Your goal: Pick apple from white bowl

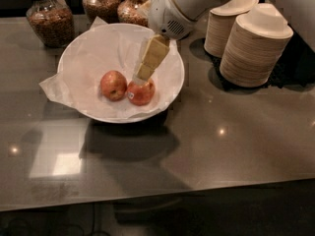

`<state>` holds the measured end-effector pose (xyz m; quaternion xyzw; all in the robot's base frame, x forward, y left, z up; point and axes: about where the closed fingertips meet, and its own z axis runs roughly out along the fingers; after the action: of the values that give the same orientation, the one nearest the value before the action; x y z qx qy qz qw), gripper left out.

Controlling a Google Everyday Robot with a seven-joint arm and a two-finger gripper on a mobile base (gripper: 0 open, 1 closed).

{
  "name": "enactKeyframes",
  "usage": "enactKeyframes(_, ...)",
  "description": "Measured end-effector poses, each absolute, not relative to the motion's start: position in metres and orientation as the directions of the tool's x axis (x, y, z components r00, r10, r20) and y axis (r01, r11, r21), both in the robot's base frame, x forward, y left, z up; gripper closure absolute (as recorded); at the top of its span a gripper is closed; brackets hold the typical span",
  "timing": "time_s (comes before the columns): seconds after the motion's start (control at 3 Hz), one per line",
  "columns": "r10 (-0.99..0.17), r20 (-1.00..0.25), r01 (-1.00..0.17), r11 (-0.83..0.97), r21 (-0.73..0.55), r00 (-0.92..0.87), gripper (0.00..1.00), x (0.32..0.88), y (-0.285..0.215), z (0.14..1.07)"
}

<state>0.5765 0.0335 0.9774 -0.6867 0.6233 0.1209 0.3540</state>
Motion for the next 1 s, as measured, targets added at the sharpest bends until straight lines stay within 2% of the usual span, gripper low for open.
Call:
enactKeyframes(0.67,-0.775,-0.613,-0.959,0.031,-0.282,0.155,0.03,0.585,0.024,0.915)
enactKeyframes(1.0,-0.783,-0.605,-0.963,0.031,-0.266,0.142,0.21,0.584,0.019,0.896)
